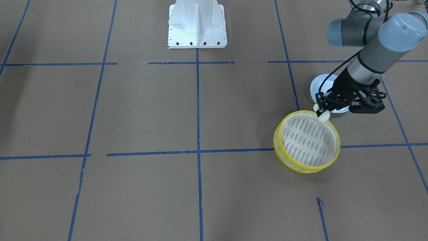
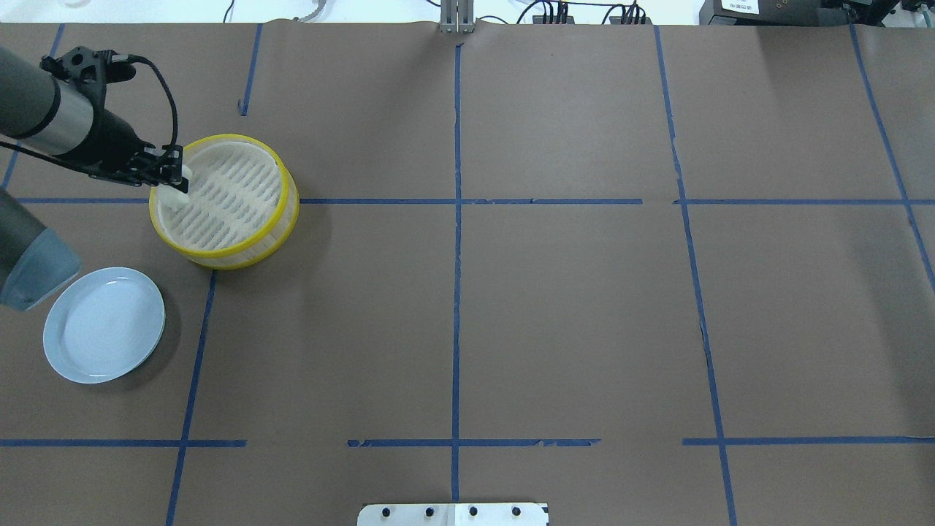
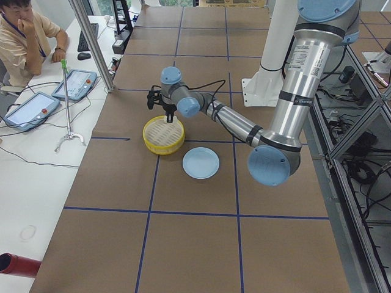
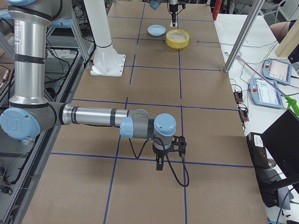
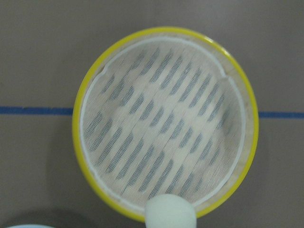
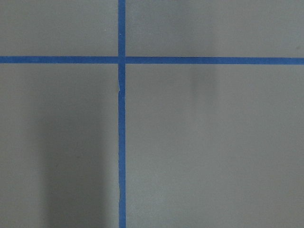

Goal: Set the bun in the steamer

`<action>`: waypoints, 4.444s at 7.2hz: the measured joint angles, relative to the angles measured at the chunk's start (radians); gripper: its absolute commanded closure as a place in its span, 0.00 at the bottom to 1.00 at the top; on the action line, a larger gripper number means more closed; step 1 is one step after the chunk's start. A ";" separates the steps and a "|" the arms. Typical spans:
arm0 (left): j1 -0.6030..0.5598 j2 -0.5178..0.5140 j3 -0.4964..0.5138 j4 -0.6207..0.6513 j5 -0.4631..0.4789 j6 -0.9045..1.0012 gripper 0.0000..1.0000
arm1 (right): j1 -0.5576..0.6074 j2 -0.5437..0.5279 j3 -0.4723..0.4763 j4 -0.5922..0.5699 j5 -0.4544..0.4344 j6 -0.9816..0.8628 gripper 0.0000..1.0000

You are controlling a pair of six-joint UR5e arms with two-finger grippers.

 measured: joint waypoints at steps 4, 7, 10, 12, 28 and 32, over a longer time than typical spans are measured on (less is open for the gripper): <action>0.022 -0.115 0.200 0.009 0.071 0.003 0.75 | 0.000 0.000 0.000 0.000 0.000 0.000 0.00; 0.073 -0.122 0.244 -0.002 0.074 0.002 0.67 | 0.000 0.000 0.000 0.000 0.000 0.000 0.00; 0.095 -0.115 0.252 -0.002 0.098 0.004 0.62 | 0.000 0.000 0.000 0.000 0.000 0.000 0.00; 0.101 -0.113 0.251 -0.002 0.107 0.003 0.59 | 0.000 0.000 0.000 0.000 0.000 0.000 0.00; -0.302 0.150 -0.023 0.202 -0.011 0.648 0.00 | 0.000 0.000 0.000 0.000 0.000 0.000 0.00; -0.591 0.409 -0.024 0.202 -0.134 1.073 0.00 | 0.000 0.000 0.000 0.000 0.000 0.000 0.00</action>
